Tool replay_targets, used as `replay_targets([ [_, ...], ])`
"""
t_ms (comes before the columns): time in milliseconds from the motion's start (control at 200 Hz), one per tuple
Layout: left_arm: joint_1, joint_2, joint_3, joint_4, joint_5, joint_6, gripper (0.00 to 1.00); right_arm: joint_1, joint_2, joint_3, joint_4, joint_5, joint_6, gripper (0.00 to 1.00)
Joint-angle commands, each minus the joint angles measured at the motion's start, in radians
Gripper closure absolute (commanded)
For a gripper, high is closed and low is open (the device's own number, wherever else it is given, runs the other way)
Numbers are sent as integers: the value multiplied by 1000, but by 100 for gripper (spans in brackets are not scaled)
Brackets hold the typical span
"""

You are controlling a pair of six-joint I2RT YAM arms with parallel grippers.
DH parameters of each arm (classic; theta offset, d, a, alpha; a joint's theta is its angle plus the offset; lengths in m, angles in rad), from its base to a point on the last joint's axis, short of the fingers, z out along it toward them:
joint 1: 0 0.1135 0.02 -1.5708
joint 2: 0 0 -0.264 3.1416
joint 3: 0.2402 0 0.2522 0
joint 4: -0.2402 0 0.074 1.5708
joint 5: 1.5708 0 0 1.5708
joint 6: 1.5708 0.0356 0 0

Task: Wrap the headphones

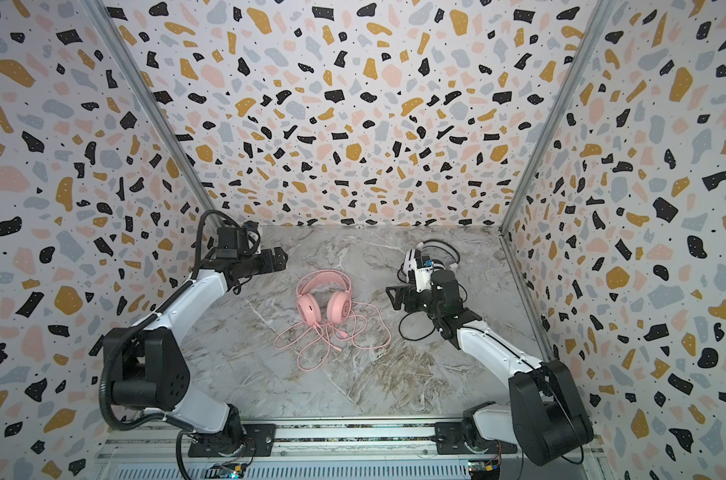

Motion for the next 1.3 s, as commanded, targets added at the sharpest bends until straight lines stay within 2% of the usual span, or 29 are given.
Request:
replay_targets([
  [0,-4,75,24,-216,126,61,4,26,15,47,-150,-33,-27,3],
  [330,-94,292,205,-264,53,65,4,99,194,199,-232,-54,-70,3],
  [701,-184,433,359,-336,-41,114,4,169,361,338,-297,-56,-129,4],
  [1071,-228,577,501,-397,-53,127,5,187,381,315,-299,-60,-147,4],
  [1196,-235,624,524,-399,3,131,10,190,378,308,-296,-51,-147,4],
  [1291,-236,642,531,-395,3,127,15,190,367,305,-292,-36,-147,4],
])
